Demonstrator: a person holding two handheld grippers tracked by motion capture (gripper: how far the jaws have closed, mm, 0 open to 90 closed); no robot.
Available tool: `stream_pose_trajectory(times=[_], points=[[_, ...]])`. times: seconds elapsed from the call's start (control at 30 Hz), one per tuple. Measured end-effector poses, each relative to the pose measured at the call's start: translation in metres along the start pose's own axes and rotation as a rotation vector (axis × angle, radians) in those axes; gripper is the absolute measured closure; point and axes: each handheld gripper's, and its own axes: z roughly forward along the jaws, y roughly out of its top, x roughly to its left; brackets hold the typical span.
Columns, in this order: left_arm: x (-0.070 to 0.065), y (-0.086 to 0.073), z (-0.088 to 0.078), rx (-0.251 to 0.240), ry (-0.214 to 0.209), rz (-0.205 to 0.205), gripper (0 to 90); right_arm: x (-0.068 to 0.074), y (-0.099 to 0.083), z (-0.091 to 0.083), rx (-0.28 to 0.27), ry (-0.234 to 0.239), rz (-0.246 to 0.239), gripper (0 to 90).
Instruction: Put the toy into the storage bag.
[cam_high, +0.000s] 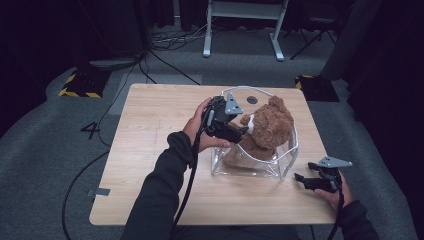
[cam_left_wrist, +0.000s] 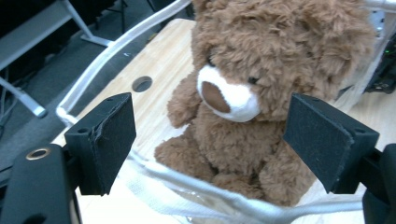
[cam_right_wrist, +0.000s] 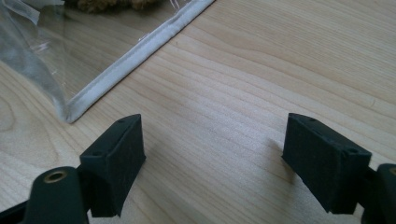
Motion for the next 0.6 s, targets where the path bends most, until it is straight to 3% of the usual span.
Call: stream_pose_trajectory(times=[0.6], points=[[0.002, -0.016, -0.023, -0.01, 0.069, 0.022, 17.0, 0.0, 0.0, 0.0, -0.001, 0.001, 0.0, 20.5]])
